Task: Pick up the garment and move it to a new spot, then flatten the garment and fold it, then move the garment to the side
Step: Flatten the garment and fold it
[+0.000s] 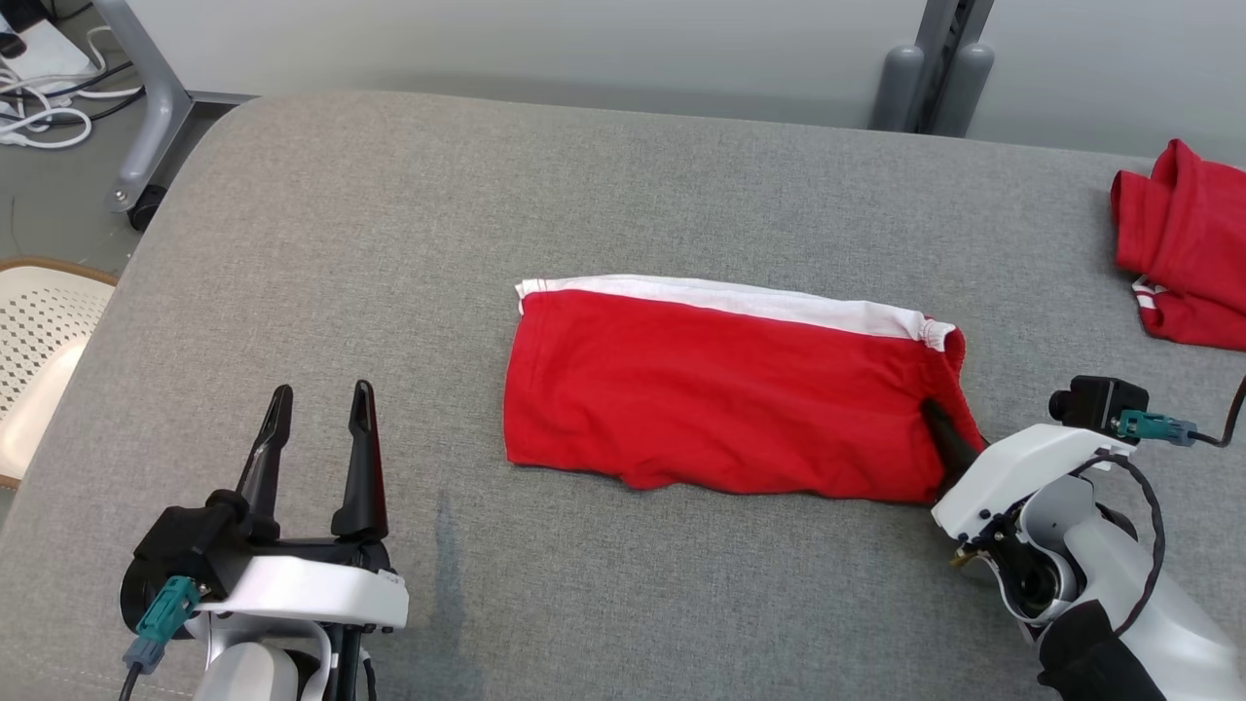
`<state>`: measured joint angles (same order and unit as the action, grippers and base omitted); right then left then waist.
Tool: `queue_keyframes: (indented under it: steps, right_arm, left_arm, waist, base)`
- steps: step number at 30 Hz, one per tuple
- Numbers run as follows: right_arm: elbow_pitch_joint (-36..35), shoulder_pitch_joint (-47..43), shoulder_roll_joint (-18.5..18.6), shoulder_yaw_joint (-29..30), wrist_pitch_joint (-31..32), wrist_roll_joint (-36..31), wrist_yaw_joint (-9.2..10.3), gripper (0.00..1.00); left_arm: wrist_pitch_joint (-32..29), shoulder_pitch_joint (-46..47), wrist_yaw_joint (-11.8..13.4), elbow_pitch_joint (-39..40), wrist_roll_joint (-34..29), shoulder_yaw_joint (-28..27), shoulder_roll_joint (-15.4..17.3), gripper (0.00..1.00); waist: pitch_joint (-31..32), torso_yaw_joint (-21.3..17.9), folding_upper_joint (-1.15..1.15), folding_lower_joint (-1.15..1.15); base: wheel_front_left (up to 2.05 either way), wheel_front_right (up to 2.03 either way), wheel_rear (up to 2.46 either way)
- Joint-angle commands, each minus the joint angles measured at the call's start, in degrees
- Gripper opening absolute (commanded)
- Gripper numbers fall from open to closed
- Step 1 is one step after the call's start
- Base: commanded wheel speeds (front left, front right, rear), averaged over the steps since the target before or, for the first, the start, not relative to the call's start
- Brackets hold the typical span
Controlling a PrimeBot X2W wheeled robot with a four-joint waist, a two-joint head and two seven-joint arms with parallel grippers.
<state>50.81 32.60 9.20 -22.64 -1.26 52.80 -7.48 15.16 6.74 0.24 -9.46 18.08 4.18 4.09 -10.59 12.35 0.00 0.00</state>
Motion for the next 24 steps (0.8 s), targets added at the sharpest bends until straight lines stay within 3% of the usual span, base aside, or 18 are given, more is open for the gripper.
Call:
queue_keyframes:
  steps: [1, 8, 19, 24]
  right_arm:
    - [0.2, 0.5, 0.0, -0.3, -0.6, 0.4, -0.04, 0.0]
    - [-1.5, -0.4, 1.8, -1.6, -2.3, 3.6, -0.03, 0.0]
    - [-6.7, -4.1, 10.6, -1.7, 0.7, 8.0, -0.03, 0.0]
    - [-7.4, -4.3, 12.0, -1.1, 2.1, 8.4, -0.03, 0.0]
  left_arm:
    - [0.1, 1.0, -0.2, -0.1, -0.4, -0.4, -0.1, 1.0]
    - [0.1, -0.1, -0.6, -0.2, -0.8, -0.6, -0.1, 1.0]
    - [0.1, -1.3, -1.0, -0.4, -1.0, -0.7, 0.1, 1.0]
    - [0.1, -1.2, -1.0, -0.7, -1.0, -0.5, 0.1, 1.0]
  waist:
    - [0.1, -0.1, 0.0, 0.0]
    - [1.3, -1.6, 0.0, 0.0]
    - [2.6, -6.1, 0.0, 0.0]
    - [2.8, -6.8, 0.0, 0.0]
  base:
    - [0.0, 0.0, 0.0]
    - [0.0, 0.0, 0.0]
    - [0.0, 0.0, 0.0]
    - [0.0, 0.0, 0.0]
